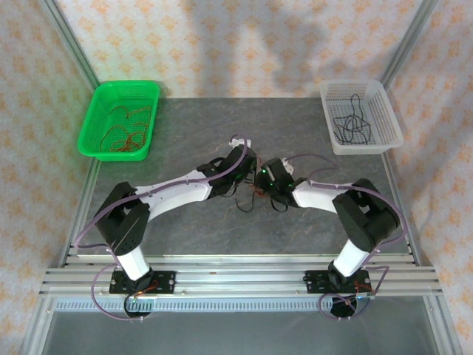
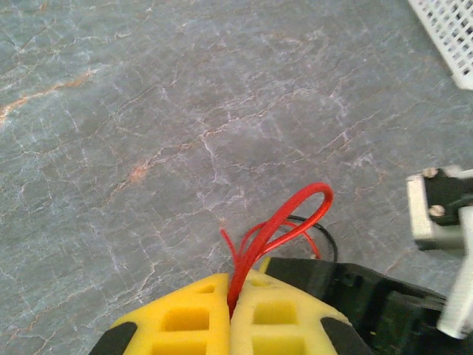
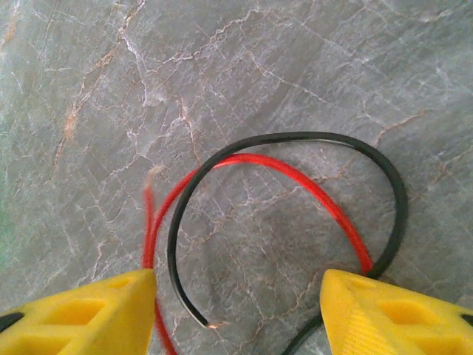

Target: Untangle the cables

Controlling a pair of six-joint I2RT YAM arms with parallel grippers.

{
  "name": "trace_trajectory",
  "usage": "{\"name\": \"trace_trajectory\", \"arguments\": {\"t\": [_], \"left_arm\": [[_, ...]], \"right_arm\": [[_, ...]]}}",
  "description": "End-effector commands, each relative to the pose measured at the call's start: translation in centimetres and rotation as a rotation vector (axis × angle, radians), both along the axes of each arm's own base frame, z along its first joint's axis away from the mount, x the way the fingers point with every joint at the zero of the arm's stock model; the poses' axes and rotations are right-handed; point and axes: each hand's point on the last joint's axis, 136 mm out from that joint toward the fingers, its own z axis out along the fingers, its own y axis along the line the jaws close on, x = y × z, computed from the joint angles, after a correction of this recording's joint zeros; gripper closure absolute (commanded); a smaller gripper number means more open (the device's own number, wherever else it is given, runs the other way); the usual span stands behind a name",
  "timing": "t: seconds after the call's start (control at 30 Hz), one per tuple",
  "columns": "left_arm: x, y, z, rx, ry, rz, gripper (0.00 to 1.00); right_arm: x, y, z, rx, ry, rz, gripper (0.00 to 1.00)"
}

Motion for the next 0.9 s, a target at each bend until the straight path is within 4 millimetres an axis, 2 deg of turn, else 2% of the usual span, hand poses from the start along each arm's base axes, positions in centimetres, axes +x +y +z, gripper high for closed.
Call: {"name": "trace_trajectory", "arguments": {"t": [0.0,0.17,0.27,0.4,0.43,0.63,0.87], "left_arm": [[-0.6,-0.4,2.5,-0.051,-0.036,-0.008,1.00],[-0.9,-0.3,3.9,-0.074,-0.054,-0.013,1.00],[-1.1,0.0,4.6,-0.082,-0.065,-0.011,1.00],[-1.3,0.5,5.7,-0.084,-0.085,-0.002,1.00],[-1.3,0.7,6.1,-0.084,-0.093,0.002,1.00],[-1.5,2.1,7.7,-0.060,-0.133,0.030,1.00],[-1.7,4.0,9.0,-0.016,-0.171,0.075,1.00]], "right_arm": [[-0.8,-1.5,-2.6,-0.124,0.045,-0.017,0.40],[-1.3,-2.1,-4.2,-0.232,0.078,-0.007,0.52],[-1.6,-2.4,-4.7,-0.261,0.087,-0.005,0.67],[-1.8,-3.3,-4.7,-0.308,0.091,-0.014,0.96],[-1.8,-3.6,-4.5,-0.324,0.090,-0.017,1.00],[-1.9,-4.9,-3.3,-0.376,0.069,-0.029,1.00],[-2.5,-5.2,-2.3,-0.352,0.058,-0.034,1.00]]}}
